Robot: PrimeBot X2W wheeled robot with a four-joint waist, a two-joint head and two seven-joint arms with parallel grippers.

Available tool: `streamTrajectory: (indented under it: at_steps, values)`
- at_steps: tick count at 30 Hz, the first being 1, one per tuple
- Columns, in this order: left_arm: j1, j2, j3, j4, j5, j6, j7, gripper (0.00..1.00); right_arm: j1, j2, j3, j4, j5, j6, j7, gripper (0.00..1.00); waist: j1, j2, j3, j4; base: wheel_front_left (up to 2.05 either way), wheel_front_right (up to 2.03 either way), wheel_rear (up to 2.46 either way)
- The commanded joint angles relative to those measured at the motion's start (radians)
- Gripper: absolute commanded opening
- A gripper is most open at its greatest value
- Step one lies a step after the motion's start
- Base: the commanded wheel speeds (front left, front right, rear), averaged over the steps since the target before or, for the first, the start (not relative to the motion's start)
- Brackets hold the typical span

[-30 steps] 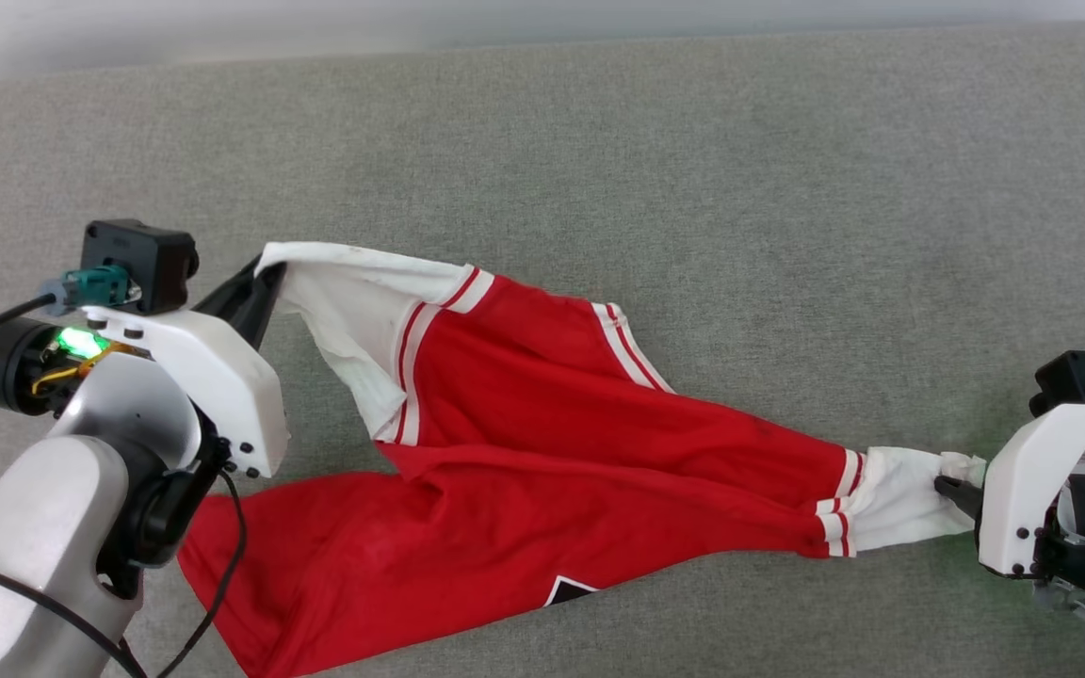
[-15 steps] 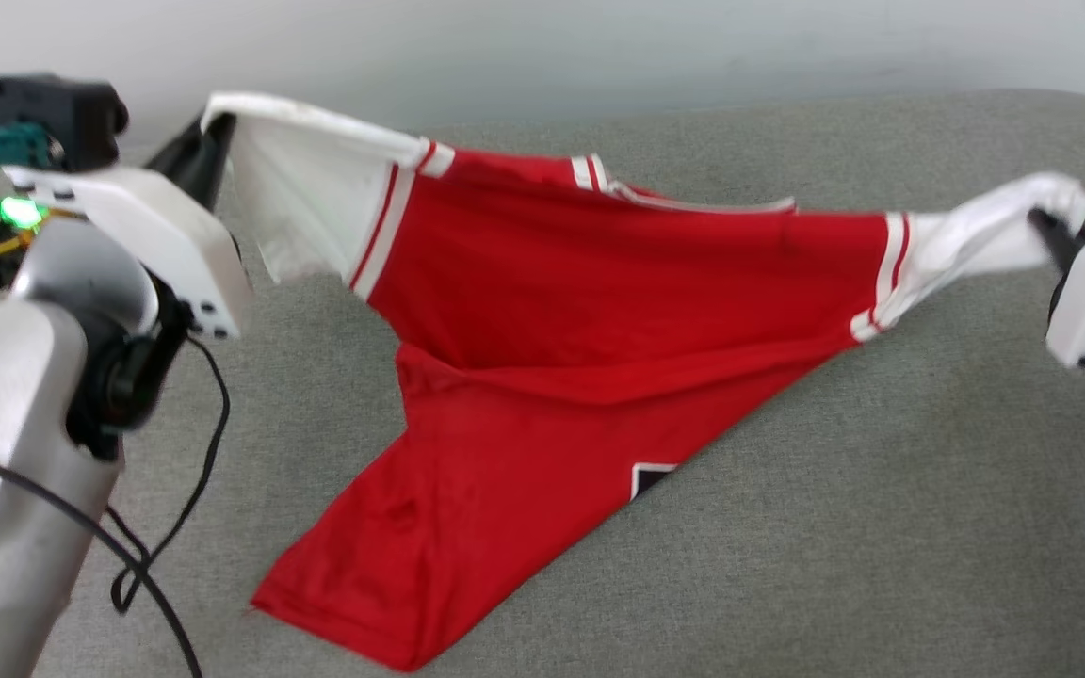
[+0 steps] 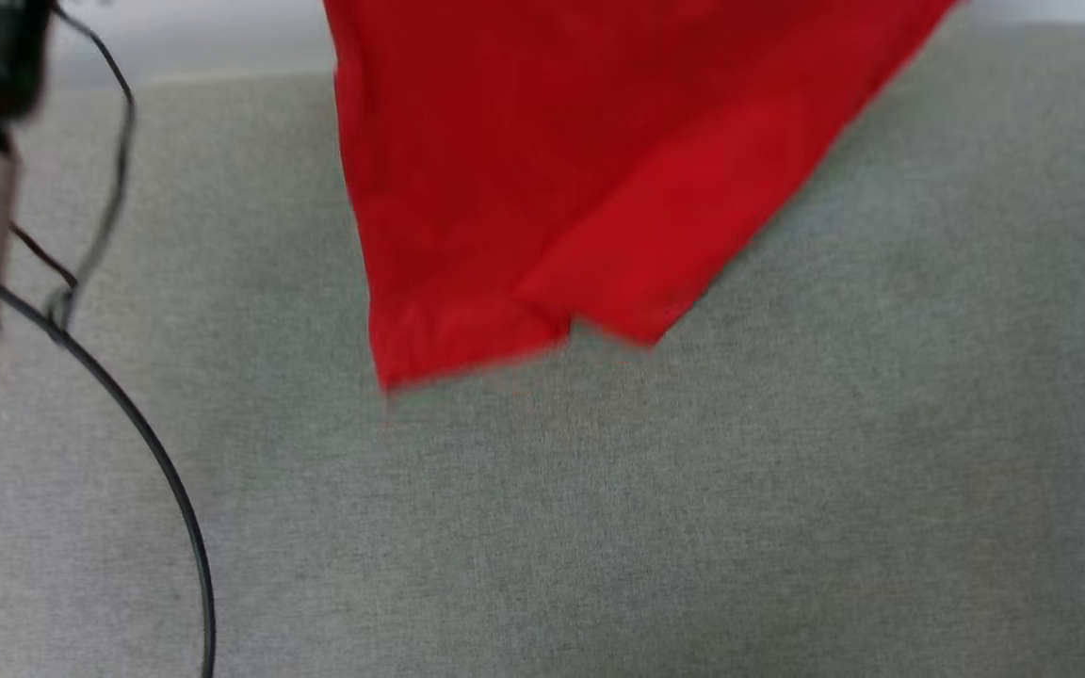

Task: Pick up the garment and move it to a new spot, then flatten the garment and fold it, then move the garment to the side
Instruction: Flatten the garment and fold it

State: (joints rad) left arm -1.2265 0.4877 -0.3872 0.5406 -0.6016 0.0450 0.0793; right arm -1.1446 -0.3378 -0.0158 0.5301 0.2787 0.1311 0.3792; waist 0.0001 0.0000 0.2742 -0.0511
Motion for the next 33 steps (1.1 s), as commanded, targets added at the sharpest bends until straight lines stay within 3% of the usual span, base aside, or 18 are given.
streamTrajectory:
  at_steps: [1,8,15,25,33]
  values:
    - [-0.057,0.001,0.008,0.019,0.008,-0.006,-0.021,0.00,-0.060,-0.005,-0.003,0.016,-0.016,-0.001,-0.012,0.00,-0.0001,0.0000,0.050,-0.001,0.00,0.00,0.00]
    - [-0.323,0.000,0.047,0.107,0.024,-0.039,-0.135,0.00,-0.337,-0.009,-0.016,0.066,-0.077,-0.001,-0.094,0.00,-0.0001,0.0000,0.183,0.002,0.00,0.00,0.00]
    - [-0.440,-0.011,0.055,0.178,0.019,-0.070,-0.180,0.00,-0.482,-0.011,0.018,0.107,-0.098,-0.001,-0.133,0.00,-0.0001,0.0000,0.291,0.010,0.00,0.00,0.00]
    - [-0.399,-0.036,0.041,0.291,-0.001,-0.106,-0.225,0.00,-0.452,0.005,0.149,0.175,-0.074,-0.001,-0.160,0.00,-0.0001,0.0000,0.372,0.014,0.00,0.00,0.00]
    - [-0.182,-0.063,0.033,0.373,-0.052,-0.147,-0.281,0.00,-0.256,0.040,0.281,0.211,0.046,-0.001,-0.206,0.00,-0.0001,0.0000,0.295,0.010,0.00,0.00,0.00]
